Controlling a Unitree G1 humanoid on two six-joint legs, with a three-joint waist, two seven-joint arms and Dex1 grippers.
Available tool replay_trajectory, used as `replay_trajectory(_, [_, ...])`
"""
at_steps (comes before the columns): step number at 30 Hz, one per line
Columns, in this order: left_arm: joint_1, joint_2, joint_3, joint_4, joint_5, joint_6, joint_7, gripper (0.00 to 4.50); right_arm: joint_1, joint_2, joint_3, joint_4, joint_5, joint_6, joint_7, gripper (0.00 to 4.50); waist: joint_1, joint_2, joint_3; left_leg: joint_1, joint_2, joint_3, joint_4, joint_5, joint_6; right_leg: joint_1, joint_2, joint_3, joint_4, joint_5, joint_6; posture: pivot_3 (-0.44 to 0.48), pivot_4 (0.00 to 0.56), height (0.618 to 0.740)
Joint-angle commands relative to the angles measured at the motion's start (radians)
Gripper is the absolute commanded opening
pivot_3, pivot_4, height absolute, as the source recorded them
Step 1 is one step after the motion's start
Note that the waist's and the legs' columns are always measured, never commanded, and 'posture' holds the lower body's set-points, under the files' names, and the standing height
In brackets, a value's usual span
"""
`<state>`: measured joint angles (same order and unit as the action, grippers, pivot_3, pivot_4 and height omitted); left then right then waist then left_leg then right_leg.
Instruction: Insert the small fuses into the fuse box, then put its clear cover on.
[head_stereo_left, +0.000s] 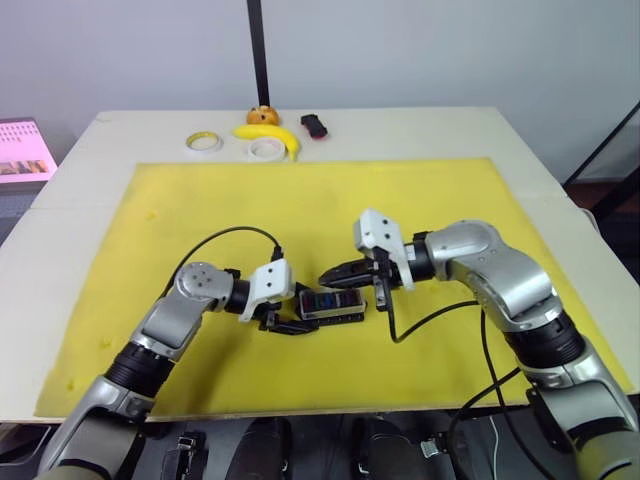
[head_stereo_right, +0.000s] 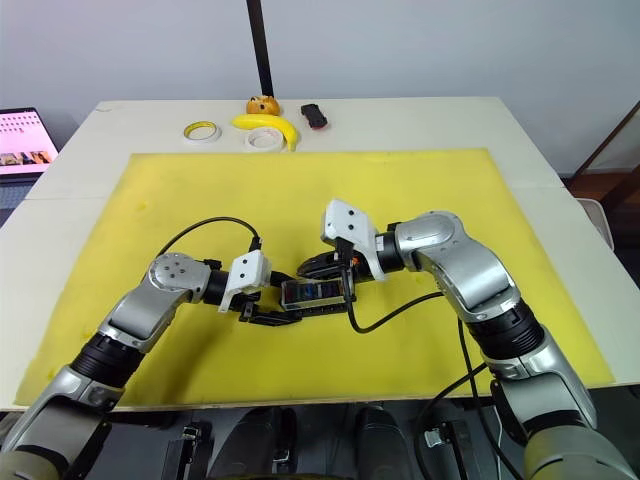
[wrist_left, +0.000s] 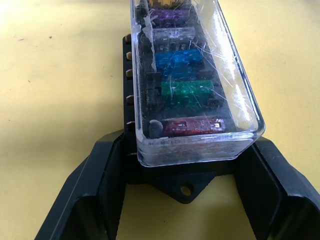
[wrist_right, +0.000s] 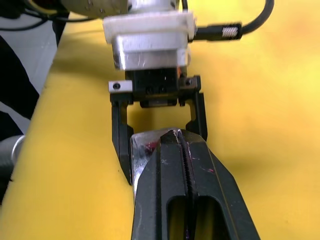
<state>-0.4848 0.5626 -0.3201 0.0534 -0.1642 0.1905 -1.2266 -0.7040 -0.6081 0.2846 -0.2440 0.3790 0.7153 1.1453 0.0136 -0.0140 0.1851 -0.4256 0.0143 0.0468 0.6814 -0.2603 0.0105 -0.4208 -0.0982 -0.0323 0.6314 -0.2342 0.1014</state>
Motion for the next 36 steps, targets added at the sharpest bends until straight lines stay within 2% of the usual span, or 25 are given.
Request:
replay_trajectory(1, [0.001,0.000,-0.003,-0.010,0.008,0.007,0.005,2.55,-0.015,0.007,-0.021,-0.023,0.022,0.003,-0.009,0.04,0.000,0.000,0.000,0.000,0.000,0.000,0.000,0.000,0.000,0.000,0.000,0.000,0.000,0.000,0.000,0.000,0.150,0.740])
replay_trajectory(6, [0.001,-0.002,-0.008,-0.019,0.009,0.015,0.006,2.55,0.116,-0.083,0.203,0.100,-0.192,-0.146,0.035,0.04,0.000,0.001,0.000,0.000,-0.001,0.000,0.000,0.000,0.000,0.001,0.000,-0.001,-0.001,0.000,0.000,0.000,0.150,0.740])
replay_trajectory(9, [0.000,-0.001,-0.006,-0.022,0.010,0.018,0.010,2.55,0.134,-0.097,0.232,0.145,-0.227,-0.166,0.040,0.04,-0.001,0.002,-0.010,0.003,-0.002,0.002,0.000,-0.001,0.001,0.002,0.000,0.001,-0.001,0.000,0.000,0.000,0.150,0.740])
replay_trajectory(15, [0.011,0.011,0.002,-0.025,0.011,0.017,0.013,2.55,0.104,-0.084,0.184,0.146,-0.200,-0.174,0.035,0.04,-0.001,0.002,-0.010,0.012,0.001,0.000,-0.001,-0.002,0.002,0.012,0.000,0.000,-0.003,-0.003,-0.004,0.000,0.150,0.740])
replay_trajectory(22, [0.005,0.006,0.002,-0.020,0.011,0.017,0.017,2.55,0.017,-0.032,-0.003,0.025,-0.011,-0.061,0.019,0.04,-0.002,0.002,-0.010,0.011,0.002,0.000,-0.001,-0.002,0.002,0.010,0.000,0.000,-0.003,-0.002,-0.004,0.000,0.150,0.740])
replay_trajectory(26, [-0.007,0.002,0.001,-0.004,0.014,0.010,0.016,2.55,-0.016,-0.057,-0.076,-0.026,0.050,-0.005,0.019,0.04,0.000,0.003,-0.010,0.006,0.002,0.000,-0.001,-0.002,0.002,0.005,-0.001,0.000,-0.002,-0.002,-0.004,0.000,0.150,0.740])
replay_trajectory(34, [-0.038,-0.005,-0.010,0.024,0.024,0.026,0.006,2.55,0.029,-0.166,-0.114,-0.086,0.042,-0.026,0.022,0.04,-0.001,0.003,-0.010,0.003,0.001,0.001,-0.001,-0.002,0.002,0.003,-0.002,0.000,-0.003,-0.002,-0.004,0.000,0.150,0.740])
replay_trajectory(36, [-0.040,0.003,-0.012,0.022,0.023,0.034,-0.005,3.58,0.042,-0.182,-0.118,-0.098,0.044,-0.027,0.021,0.00,-0.001,0.003,-0.010,0.001,0.001,0.001,-0.001,-0.002,0.002,0.001,-0.002,0.000,-0.002,-0.002,-0.004,0.000,0.150,0.740])
